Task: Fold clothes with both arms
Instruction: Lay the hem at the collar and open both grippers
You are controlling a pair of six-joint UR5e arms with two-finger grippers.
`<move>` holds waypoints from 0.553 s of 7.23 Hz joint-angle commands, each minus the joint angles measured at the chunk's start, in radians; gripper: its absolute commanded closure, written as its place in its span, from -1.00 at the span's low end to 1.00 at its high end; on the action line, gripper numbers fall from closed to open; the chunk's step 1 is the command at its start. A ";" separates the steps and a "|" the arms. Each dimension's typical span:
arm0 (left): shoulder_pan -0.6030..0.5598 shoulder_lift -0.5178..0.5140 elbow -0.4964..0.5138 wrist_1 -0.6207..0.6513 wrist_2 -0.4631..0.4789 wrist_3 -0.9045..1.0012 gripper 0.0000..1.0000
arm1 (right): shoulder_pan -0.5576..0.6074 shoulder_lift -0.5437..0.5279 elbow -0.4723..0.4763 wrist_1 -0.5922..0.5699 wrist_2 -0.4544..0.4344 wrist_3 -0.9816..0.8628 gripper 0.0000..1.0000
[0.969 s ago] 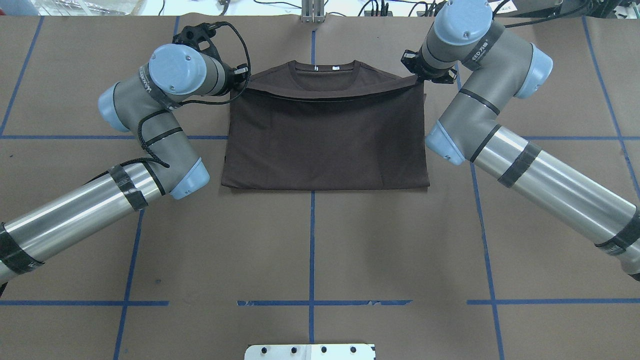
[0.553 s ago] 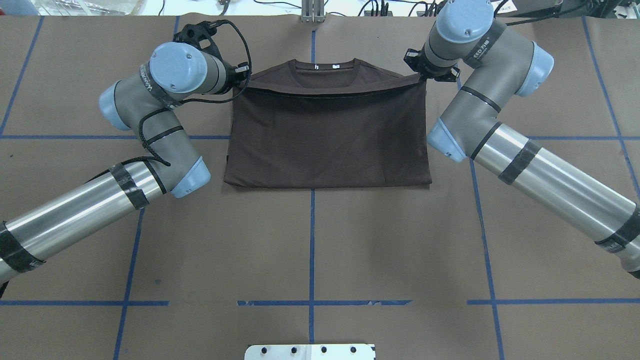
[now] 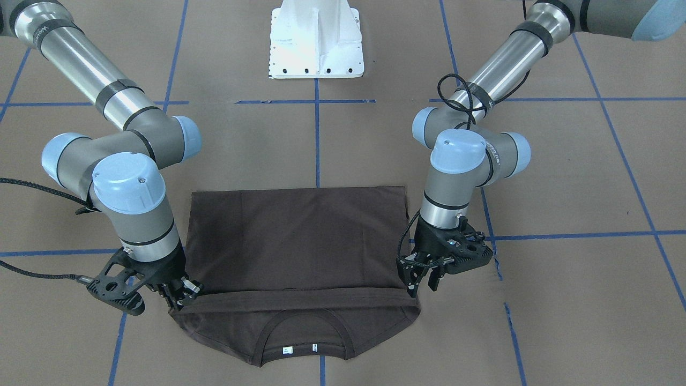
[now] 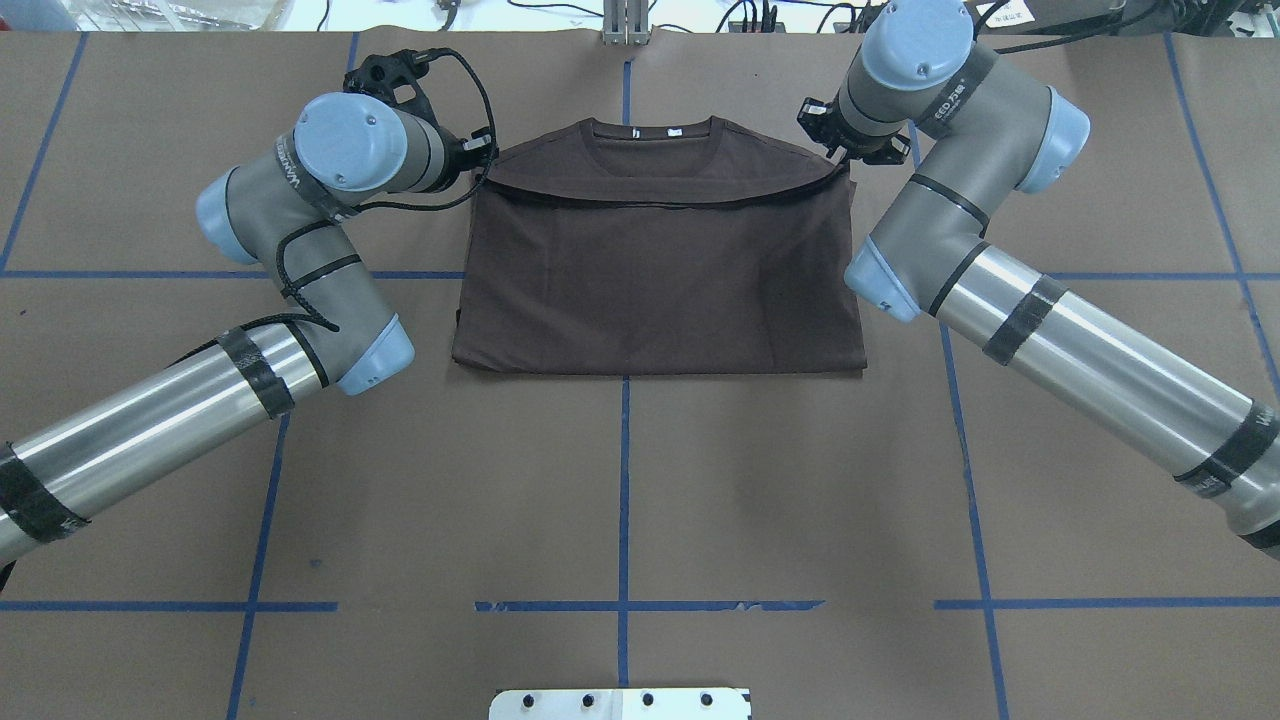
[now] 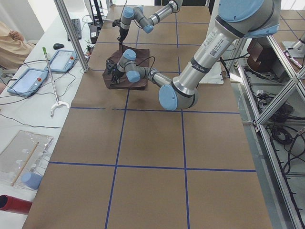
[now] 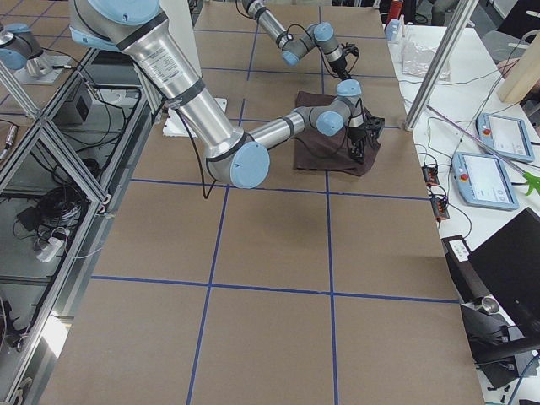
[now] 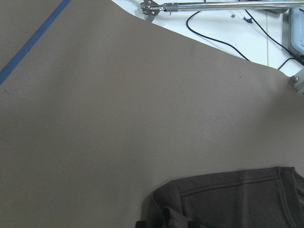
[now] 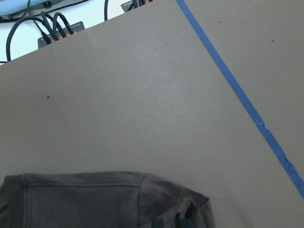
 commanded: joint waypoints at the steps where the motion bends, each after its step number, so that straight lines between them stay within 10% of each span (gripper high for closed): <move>1: -0.007 0.040 -0.018 -0.091 -0.009 0.002 -0.31 | 0.012 -0.052 0.065 0.016 0.095 0.004 -0.31; 4: -0.009 0.071 -0.062 -0.102 -0.011 -0.004 -0.32 | -0.076 -0.302 0.352 0.017 0.110 0.154 -0.64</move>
